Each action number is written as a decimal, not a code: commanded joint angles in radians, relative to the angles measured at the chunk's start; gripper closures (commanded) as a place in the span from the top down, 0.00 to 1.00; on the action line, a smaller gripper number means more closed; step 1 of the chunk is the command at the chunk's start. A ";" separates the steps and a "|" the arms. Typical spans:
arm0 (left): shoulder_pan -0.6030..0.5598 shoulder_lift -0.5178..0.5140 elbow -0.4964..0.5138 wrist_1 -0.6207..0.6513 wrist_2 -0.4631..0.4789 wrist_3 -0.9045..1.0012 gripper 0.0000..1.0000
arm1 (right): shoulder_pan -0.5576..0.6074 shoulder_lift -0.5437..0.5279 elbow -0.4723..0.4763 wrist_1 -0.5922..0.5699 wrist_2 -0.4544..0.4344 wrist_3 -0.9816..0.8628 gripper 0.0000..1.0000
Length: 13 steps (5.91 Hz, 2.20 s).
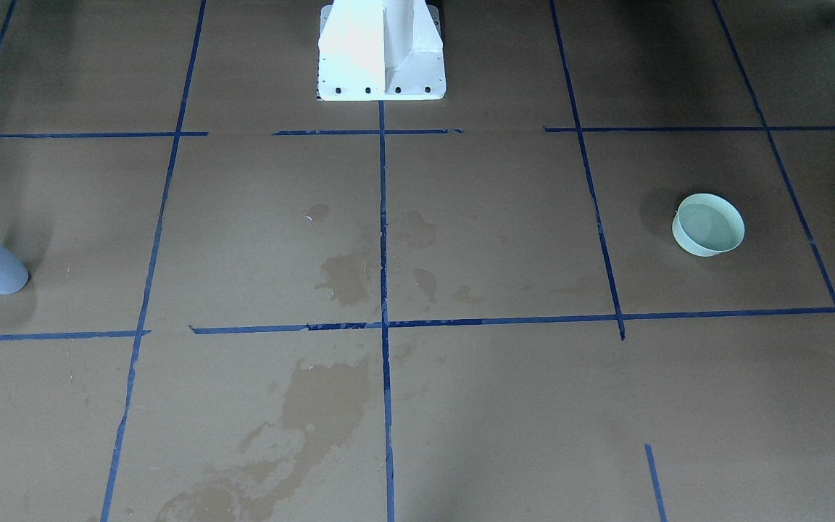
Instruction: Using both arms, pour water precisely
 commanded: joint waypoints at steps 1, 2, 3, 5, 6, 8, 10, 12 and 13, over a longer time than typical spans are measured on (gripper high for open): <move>0.013 0.001 -0.001 -0.024 0.016 0.023 1.00 | 0.000 0.001 0.008 0.001 0.006 0.000 1.00; 0.015 -0.004 0.002 -0.025 0.018 0.018 1.00 | 0.001 0.009 0.019 0.001 0.007 -0.001 1.00; 0.013 0.004 -0.009 -0.023 0.016 0.021 1.00 | 0.001 -0.004 0.040 0.001 0.007 0.000 1.00; 0.021 0.006 0.006 -0.026 0.016 0.012 1.00 | 0.001 -0.031 0.019 -0.001 0.000 0.000 1.00; 0.029 -0.002 0.012 -0.028 0.013 0.014 1.00 | 0.001 -0.033 0.029 0.001 0.005 0.003 1.00; 0.029 0.006 0.032 -0.066 0.003 0.018 1.00 | -0.004 -0.034 0.035 0.013 0.002 0.002 1.00; 0.050 0.007 0.044 -0.092 0.003 0.015 1.00 | -0.008 -0.036 0.032 0.028 0.014 0.002 1.00; 0.207 -0.004 0.032 -0.215 0.001 -0.209 1.00 | -0.011 -0.033 0.034 0.030 0.019 0.000 1.00; 0.295 -0.004 0.041 -0.347 0.006 -0.432 1.00 | -0.016 -0.031 0.035 0.030 0.020 0.002 1.00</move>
